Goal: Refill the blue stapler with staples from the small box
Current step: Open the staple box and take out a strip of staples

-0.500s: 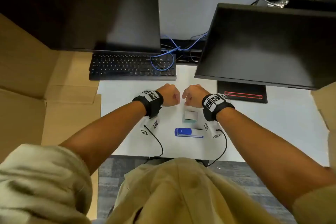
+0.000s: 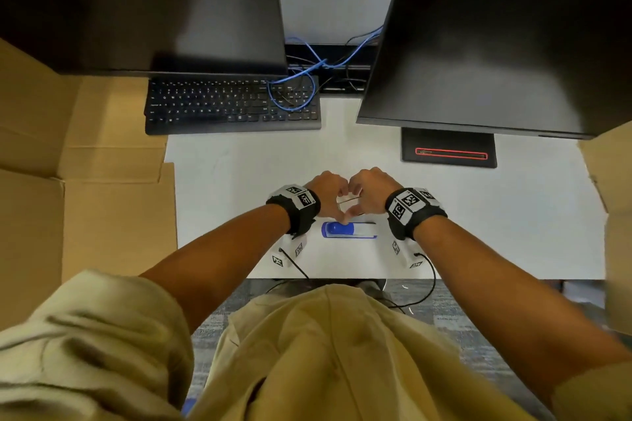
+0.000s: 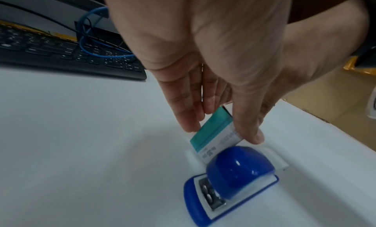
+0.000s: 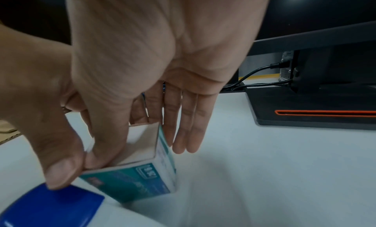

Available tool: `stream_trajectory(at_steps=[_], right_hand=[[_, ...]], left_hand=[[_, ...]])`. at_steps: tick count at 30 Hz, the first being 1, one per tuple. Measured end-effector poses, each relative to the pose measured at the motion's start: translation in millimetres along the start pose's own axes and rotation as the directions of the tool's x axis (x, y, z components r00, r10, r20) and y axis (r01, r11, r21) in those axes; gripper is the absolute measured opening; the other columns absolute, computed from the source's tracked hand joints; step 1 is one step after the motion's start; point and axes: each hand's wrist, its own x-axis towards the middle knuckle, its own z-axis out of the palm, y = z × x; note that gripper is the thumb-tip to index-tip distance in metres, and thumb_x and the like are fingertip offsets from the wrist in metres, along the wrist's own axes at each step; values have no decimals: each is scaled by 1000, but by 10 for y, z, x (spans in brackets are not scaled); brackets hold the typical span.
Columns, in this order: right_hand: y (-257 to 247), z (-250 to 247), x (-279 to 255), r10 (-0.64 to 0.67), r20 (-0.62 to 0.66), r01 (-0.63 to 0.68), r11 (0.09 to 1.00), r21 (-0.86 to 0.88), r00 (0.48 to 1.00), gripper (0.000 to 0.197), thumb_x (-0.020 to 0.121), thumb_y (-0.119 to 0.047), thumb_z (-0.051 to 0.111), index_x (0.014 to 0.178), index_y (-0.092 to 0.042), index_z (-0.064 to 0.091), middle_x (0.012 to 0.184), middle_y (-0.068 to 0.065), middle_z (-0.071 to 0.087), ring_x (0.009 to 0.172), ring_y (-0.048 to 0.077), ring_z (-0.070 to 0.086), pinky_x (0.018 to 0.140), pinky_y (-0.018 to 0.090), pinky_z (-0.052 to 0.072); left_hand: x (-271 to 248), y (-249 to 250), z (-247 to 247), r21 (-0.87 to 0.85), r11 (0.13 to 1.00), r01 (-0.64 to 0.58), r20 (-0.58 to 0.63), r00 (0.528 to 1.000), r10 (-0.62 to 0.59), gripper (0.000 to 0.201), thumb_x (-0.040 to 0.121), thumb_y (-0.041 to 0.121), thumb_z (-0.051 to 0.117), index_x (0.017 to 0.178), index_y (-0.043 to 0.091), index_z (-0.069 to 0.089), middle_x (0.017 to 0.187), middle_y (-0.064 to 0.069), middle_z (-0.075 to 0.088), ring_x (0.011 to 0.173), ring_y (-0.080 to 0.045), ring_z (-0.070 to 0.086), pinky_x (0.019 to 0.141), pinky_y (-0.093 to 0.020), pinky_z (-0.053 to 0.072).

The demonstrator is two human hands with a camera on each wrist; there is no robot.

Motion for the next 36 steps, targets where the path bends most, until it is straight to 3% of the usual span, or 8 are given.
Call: stream_trajectory(at_steps=[4, 8, 17, 20, 24, 28, 32, 36], right_hand=[[33, 51, -81, -18, -62, 20, 999, 34, 998, 47, 73, -42, 80, 109, -16, 67, 104, 7, 68, 95, 26, 60, 81, 35, 51], [52, 104, -159, -54, -151, 66, 995, 78, 987, 43, 82, -39, 73, 116, -13, 65, 102, 11, 70, 90, 27, 64, 83, 38, 54], [44, -70, -175, -130, -34, 129, 991, -44, 991, 35, 82, -21, 73, 115, -12, 64, 105, 11, 66, 87, 25, 64, 79, 37, 56], [35, -108, -180, -162, 5, 161, 979, -124, 987, 38, 81, -23, 71, 116, -11, 60, 103, 11, 65, 87, 27, 63, 76, 38, 56], [30, -78, -191, -187, 24, 188, 960, -208, 982, 45, 85, -26, 61, 125, -9, 48, 97, 14, 64, 75, 27, 57, 63, 34, 51], [37, -25, -225, -217, 22, 216, 950, -226, 976, 44, 90, -26, 53, 129, -8, 42, 96, 13, 65, 70, 26, 56, 60, 33, 48], [82, 33, -196, -209, -34, 200, 964, -173, 977, 39, 95, -27, 43, 130, -10, 41, 92, 15, 67, 67, 28, 56, 61, 35, 49], [119, 58, -136, -152, -78, 146, 986, -75, 985, 44, 97, -23, 43, 139, -14, 37, 99, 17, 68, 77, 30, 62, 70, 38, 55]], left_hand=[[-13, -3, 17, -9, 1000, -29, -43, 999, 29, 51, 68, 30, 84, 110, 10, 64, 109, -8, 67, 94, -25, 65, 81, -32, 54], [-41, -24, -12, -29, 998, -61, -87, 995, 58, 40, 74, 24, 79, 109, 9, 65, 103, -11, 69, 94, -26, 64, 85, -37, 57], [-20, -37, 11, -14, 998, -63, -86, 994, 62, 38, 78, 23, 76, 112, 12, 65, 105, -10, 67, 94, -26, 63, 81, -30, 51], [-15, -42, 14, -13, 998, -67, -91, 994, 66, 40, 78, 23, 75, 115, 10, 64, 105, -10, 66, 95, -25, 62, 83, -31, 52], [-26, -51, 23, -29, 996, -86, -107, 991, 83, 34, 78, 19, 73, 110, 8, 67, 97, -11, 69, 88, -27, 64, 76, -31, 53], [-42, -73, 46, -39, 993, -109, -133, 986, 103, 31, 81, 17, 69, 111, 9, 67, 93, -9, 70, 81, -23, 62, 69, -26, 45], [-18, -87, 31, -40, 992, -118, -135, 985, 111, 33, 79, 14, 70, 112, 9, 66, 95, -10, 69, 88, -27, 64, 73, -29, 50], [10, -112, 26, -78, 993, -88, -132, 988, 77, 44, 78, 25, 76, 117, 13, 61, 95, -7, 65, 88, -23, 61, 80, -34, 55]])
